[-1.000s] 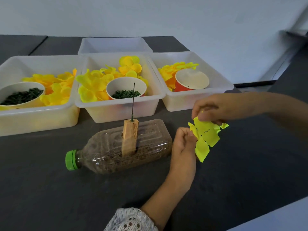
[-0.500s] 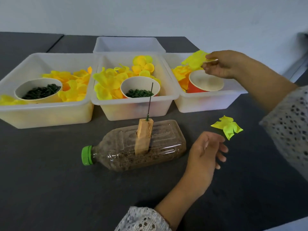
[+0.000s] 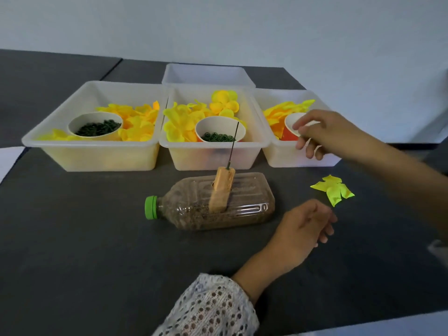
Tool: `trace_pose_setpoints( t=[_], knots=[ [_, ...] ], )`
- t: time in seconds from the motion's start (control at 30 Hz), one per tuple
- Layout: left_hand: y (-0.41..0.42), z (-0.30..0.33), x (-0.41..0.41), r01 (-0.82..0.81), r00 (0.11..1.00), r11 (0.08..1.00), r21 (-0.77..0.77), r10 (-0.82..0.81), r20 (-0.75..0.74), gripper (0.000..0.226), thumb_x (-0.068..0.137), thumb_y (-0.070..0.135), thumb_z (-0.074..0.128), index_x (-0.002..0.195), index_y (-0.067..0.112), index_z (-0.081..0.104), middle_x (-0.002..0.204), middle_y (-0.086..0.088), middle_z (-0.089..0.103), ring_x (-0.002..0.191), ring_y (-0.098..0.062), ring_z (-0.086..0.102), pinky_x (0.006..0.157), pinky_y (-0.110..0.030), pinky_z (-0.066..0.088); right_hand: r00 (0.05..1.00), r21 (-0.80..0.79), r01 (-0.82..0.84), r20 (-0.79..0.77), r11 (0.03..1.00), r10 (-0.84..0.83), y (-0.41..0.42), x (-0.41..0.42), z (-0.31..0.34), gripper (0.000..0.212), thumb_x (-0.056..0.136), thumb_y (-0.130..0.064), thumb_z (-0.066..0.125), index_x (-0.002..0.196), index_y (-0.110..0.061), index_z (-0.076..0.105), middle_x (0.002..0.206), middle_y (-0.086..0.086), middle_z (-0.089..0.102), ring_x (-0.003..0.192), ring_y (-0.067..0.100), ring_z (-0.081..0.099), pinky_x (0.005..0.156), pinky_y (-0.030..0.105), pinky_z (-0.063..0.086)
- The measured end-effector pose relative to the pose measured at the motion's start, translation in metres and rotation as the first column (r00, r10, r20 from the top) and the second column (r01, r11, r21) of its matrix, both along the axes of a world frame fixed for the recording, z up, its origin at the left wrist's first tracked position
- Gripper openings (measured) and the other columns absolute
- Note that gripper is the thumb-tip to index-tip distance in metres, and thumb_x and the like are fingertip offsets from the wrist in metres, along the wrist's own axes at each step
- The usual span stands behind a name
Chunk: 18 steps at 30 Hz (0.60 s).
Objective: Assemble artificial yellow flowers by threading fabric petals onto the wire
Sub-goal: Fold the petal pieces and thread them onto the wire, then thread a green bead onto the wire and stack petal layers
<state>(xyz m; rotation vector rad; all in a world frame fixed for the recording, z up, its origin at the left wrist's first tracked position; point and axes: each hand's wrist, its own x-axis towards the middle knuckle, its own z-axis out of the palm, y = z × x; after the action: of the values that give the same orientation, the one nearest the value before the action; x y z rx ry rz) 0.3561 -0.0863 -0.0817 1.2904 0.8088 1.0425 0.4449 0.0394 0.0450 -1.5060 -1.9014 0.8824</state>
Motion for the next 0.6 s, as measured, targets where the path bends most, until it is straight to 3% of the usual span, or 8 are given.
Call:
trace_pose_setpoints(
  t=[0.07, 0.13, 0.23, 0.3, 0.4, 0.47, 0.53, 0.6],
  knots=[
    [-0.006, 0.002, -0.003, 0.018, 0.997, 0.998, 0.057, -0.014, -0.077, 0.021, 0.105, 0.011, 0.041, 0.098, 0.001, 0.058, 0.079, -0.005, 0.058, 0.064, -0.006, 0.051, 0.057, -0.015, 0.041, 0.991, -0.01, -0.115, 0.063, 0.993, 0.115, -0.026, -0.004, -0.007, 0.012, 0.096, -0.013, 0.05, 0.096, -0.013, 0.062, 0.068, 0.003, 0.067, 0.048, 0.014, 0.057, 0.044, 0.025, 0.043],
    [-0.012, 0.004, -0.009, 0.082, 0.979, 0.979, 0.184, -0.045, -0.2, 0.016, 0.102, 0.004, 0.046, 0.1, -0.003, 0.059, 0.082, -0.014, 0.061, 0.067, -0.008, 0.054, 0.065, -0.019, 0.046, 0.973, -0.001, -0.19, 0.132, 0.982, 0.189, -0.046, -0.004, -0.015, 0.014, 0.096, -0.015, 0.052, 0.091, -0.015, 0.065, 0.069, 0.002, 0.069, 0.052, 0.013, 0.059, 0.047, 0.025, 0.044],
    [-0.026, 0.019, -0.027, 0.24, 0.918, 0.918, 0.316, -0.109, -0.381, 0.013, 0.099, 0.006, 0.051, 0.103, 0.007, 0.063, 0.093, -0.011, 0.069, 0.074, -0.002, 0.06, 0.075, -0.021, 0.051, 0.958, -0.002, -0.232, 0.17, 0.973, 0.229, -0.065, -0.003, -0.025, 0.016, 0.097, -0.02, 0.051, 0.089, -0.021, 0.066, 0.073, -0.001, 0.07, 0.055, 0.01, 0.062, 0.049, 0.02, 0.047],
    [-0.036, 0.034, -0.046, 0.26, 0.898, 0.891, 0.372, -0.082, -0.432, 0.013, 0.1, 0.01, 0.052, 0.104, 0.013, 0.064, 0.093, -0.003, 0.069, 0.08, -0.004, 0.064, 0.078, -0.024, 0.054, 0.962, -0.019, -0.23, 0.149, 0.973, 0.23, -0.073, -0.004, -0.033, 0.018, 0.097, -0.02, 0.051, 0.089, -0.022, 0.067, 0.071, -0.001, 0.07, 0.056, 0.01, 0.062, 0.051, 0.021, 0.048],
    [-0.049, 0.06, -0.08, 0.157, 0.917, 0.876, 0.456, 0.042, -0.397, 0.012, 0.101, 0.014, 0.052, 0.101, 0.012, 0.064, 0.087, 0.003, 0.065, 0.082, -0.008, 0.063, 0.079, -0.029, 0.053, 0.976, -0.027, -0.203, 0.073, 0.979, 0.204, -0.084, -0.011, -0.048, 0.017, 0.095, -0.015, 0.055, 0.084, -0.018, 0.067, 0.066, 0.0, 0.069, 0.061, 0.013, 0.064, 0.062, 0.031, 0.052],
    [-0.057, 0.075, -0.106, 0.046, 0.929, 0.878, 0.476, 0.138, -0.344, 0.014, 0.102, 0.014, 0.051, 0.098, 0.01, 0.064, 0.086, 0.001, 0.065, 0.082, -0.013, 0.063, 0.079, -0.035, 0.054, 0.995, 0.006, -0.097, 0.021, 0.995, 0.097, -0.093, -0.02, -0.062, 0.016, 0.093, -0.013, 0.056, 0.08, -0.018, 0.063, 0.066, 0.001, 0.067, 0.062, 0.015, 0.063, 0.06, 0.03, 0.049],
    [-0.062, 0.084, -0.134, -0.088, 0.91, 0.844, 0.529, 0.284, -0.301, 0.016, 0.101, 0.016, 0.05, 0.093, 0.016, 0.064, 0.083, 0.01, 0.064, 0.08, -0.009, 0.062, 0.076, -0.03, 0.051, 0.996, 0.179, 0.069, 0.038, 0.981, -0.077, -0.102, -0.032, -0.078, 0.017, 0.093, -0.013, 0.055, 0.077, -0.02, 0.057, 0.072, -0.003, 0.061, 0.066, 0.012, 0.057, 0.056, 0.025, 0.04],
    [-0.059, 0.086, -0.161, -0.181, 0.798, 0.745, 0.642, 0.492, -0.347, 0.015, 0.099, 0.024, 0.05, 0.092, 0.023, 0.063, 0.088, 0.012, 0.065, 0.086, -0.008, 0.061, 0.077, -0.025, 0.047, 0.985, 0.42, 0.128, 0.052, 0.899, -0.164, -0.113, -0.049, -0.087, 0.015, 0.093, -0.014, 0.053, 0.08, -0.02, 0.053, 0.081, -0.006, 0.052, 0.073, 0.012, 0.051, 0.057, 0.022, 0.033]
  ],
)
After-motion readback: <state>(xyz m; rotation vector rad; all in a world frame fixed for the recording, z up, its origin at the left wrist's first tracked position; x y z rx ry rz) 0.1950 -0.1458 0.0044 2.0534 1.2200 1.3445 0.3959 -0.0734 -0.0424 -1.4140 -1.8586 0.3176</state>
